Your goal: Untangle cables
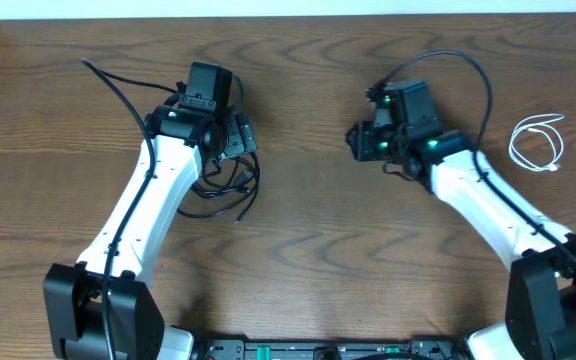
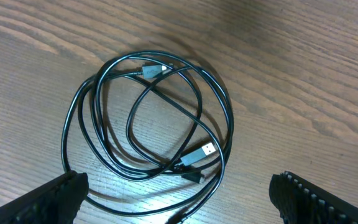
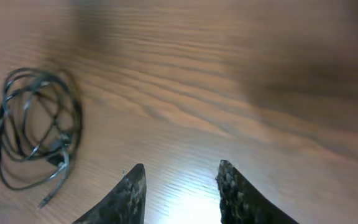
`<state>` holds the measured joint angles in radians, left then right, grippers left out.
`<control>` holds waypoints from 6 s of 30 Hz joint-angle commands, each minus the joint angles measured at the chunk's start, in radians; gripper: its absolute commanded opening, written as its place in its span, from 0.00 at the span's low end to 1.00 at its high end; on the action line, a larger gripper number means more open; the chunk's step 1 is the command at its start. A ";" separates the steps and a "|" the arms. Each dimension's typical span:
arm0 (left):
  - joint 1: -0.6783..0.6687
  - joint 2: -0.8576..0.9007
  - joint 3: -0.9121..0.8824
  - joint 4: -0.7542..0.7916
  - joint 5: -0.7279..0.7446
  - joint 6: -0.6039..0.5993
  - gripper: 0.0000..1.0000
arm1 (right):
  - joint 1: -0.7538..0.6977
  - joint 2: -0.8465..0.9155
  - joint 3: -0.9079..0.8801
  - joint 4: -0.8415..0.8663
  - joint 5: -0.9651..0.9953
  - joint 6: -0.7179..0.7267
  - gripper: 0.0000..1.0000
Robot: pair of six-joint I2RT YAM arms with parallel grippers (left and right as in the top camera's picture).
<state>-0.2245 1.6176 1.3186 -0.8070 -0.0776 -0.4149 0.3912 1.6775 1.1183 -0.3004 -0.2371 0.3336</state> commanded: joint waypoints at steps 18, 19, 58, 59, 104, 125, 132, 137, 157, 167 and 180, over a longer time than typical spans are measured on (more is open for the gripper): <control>0.001 -0.002 0.005 -0.003 -0.010 0.006 0.98 | 0.238 0.327 0.012 0.309 -0.002 -0.123 0.67; 0.001 -0.002 0.005 -0.003 -0.010 0.006 0.98 | 0.245 0.341 0.012 0.313 -0.002 -0.123 0.67; 0.001 -0.002 0.005 -0.003 -0.010 0.006 0.98 | 0.277 0.386 0.012 0.379 0.002 -0.193 0.01; 0.001 -0.002 0.005 -0.003 -0.010 0.006 0.98 | 0.277 0.386 0.012 0.379 0.002 -0.193 0.01; 0.001 -0.002 0.005 -0.003 -0.010 0.006 0.98 | 0.277 0.386 0.012 0.371 0.014 -0.193 0.01; 0.001 -0.002 0.005 -0.003 -0.010 0.006 0.97 | 0.277 0.386 0.012 0.368 0.018 -0.193 0.01; 0.001 -0.002 0.005 -0.003 -0.010 0.006 0.98 | 0.277 0.386 0.012 0.369 0.021 -0.193 0.01; 0.001 -0.002 0.005 -0.003 -0.010 0.006 0.98 | 0.277 0.386 0.012 0.363 0.021 -0.193 0.01; 0.001 -0.002 0.005 -0.003 -0.010 0.006 0.98 | 0.277 0.386 0.012 0.368 0.021 -0.193 0.01; 0.001 -0.002 0.005 -0.003 -0.010 0.006 0.98 | 0.277 0.386 0.012 0.367 0.021 -0.193 0.01; 0.001 -0.002 0.005 -0.003 -0.010 0.006 0.97 | 0.277 0.386 0.012 0.367 0.021 -0.193 0.01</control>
<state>-0.2245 1.6176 1.3186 -0.8070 -0.0776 -0.4149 0.6643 2.0548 1.1275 0.0704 -0.2295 0.1513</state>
